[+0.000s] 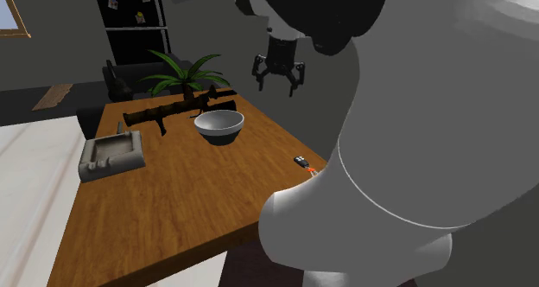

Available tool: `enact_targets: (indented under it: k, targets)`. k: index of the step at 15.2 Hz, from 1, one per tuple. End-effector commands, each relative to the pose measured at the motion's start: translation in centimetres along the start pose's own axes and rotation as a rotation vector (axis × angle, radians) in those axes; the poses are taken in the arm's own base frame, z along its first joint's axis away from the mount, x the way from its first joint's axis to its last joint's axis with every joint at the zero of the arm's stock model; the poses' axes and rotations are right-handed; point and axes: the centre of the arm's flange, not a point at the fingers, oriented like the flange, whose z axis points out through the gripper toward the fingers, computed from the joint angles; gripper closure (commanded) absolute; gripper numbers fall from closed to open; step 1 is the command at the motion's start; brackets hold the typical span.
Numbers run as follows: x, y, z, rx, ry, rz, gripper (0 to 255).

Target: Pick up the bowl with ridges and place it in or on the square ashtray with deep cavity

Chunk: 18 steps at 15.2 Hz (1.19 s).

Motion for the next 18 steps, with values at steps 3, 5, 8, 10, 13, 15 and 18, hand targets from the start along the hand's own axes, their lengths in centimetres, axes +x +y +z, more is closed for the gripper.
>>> enact_targets:
  k: [3,5,8,10,13,15,18]
  targets:
    - [2.8,-3.0,3.6,0.01,-0.018,-0.005,0]
    - [4.1,-4.5,5.4,0.015,-0.027,-0.008,0]
    - [6.1,-6.7,8.1,0.022,-0.04,-0.013,0]
    - [7.3,-8.2,9.9,0.027,-0.049,-0.016,0]
    - [9.2,-10.5,12.5,0.034,-0.062,-0.02,0]
    - [10.4,-12.1,14.3,0.039,-0.071,-0.023,0]
    - [10.5,-12.4,15.7,0.04,-0.072,-0.023,0]
